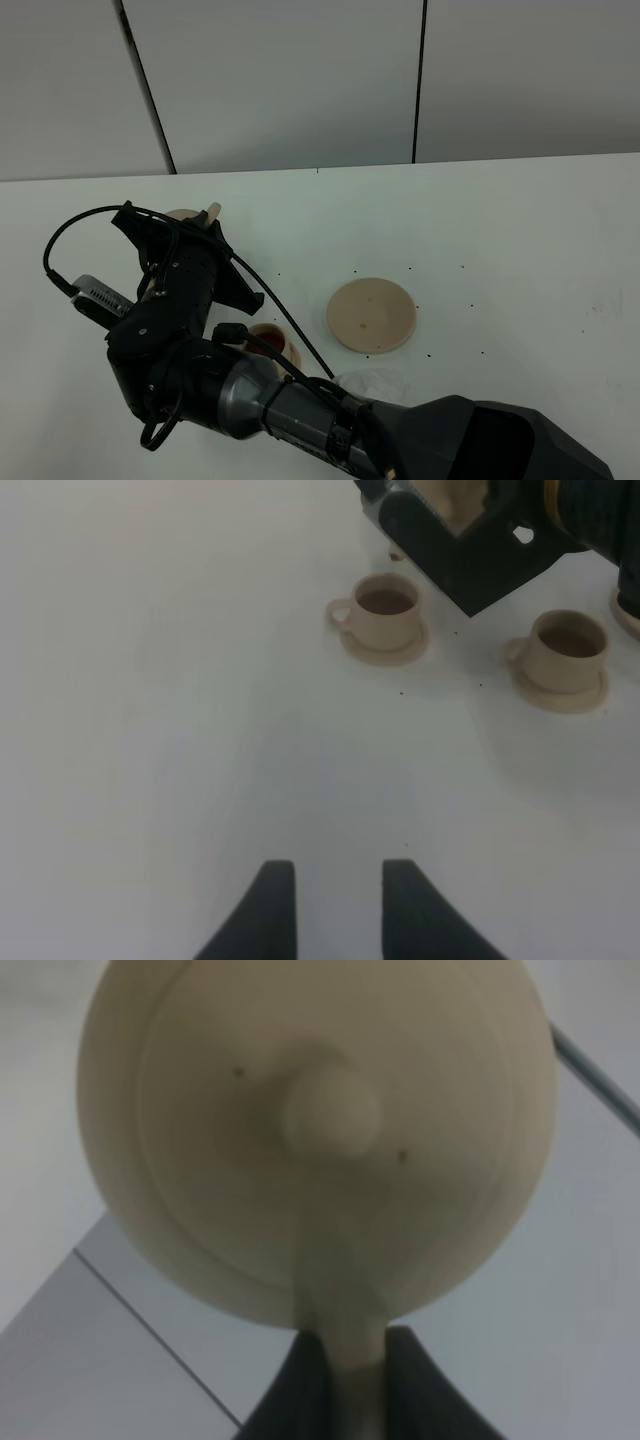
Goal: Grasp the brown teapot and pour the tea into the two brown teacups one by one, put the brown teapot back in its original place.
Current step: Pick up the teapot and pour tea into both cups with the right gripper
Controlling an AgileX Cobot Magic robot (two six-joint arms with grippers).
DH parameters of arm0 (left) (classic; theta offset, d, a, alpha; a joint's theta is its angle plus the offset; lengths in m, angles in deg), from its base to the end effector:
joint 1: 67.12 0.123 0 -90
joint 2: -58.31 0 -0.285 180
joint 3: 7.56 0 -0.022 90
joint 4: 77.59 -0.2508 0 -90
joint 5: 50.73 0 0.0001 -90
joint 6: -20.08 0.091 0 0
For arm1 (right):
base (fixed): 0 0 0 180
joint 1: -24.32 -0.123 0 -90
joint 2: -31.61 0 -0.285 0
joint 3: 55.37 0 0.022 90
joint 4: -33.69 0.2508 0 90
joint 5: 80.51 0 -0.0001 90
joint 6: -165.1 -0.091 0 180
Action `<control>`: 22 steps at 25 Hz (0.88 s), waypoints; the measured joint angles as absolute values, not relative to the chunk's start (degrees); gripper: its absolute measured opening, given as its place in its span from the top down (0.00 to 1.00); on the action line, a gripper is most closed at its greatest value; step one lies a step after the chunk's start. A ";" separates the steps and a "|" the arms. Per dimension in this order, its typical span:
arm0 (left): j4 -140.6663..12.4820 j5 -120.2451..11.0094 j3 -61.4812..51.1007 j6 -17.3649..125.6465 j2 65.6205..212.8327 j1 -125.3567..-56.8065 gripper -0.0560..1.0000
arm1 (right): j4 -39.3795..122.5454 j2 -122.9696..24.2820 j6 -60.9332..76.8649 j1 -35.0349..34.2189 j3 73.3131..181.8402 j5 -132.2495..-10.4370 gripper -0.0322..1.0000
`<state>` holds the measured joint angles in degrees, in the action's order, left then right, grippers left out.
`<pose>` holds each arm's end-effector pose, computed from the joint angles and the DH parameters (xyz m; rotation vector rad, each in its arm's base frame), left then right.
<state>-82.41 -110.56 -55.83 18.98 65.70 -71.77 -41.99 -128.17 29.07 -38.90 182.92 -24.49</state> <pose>-0.0055 0.0071 0.2803 0.0587 2.0122 0.0363 0.3193 0.4702 0.1647 -2.0843 0.7334 -1.4514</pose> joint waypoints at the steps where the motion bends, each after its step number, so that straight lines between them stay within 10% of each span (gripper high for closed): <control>1: -82.41 -110.56 -55.83 18.98 65.70 -71.77 0.68 | -41.99 -128.17 29.06 -38.90 182.92 -24.61 0.88; 22: -82.41 -110.56 -55.83 18.98 65.70 -71.77 0.68 | -39.05 -128.17 28.79 -38.90 182.92 -24.76 0.88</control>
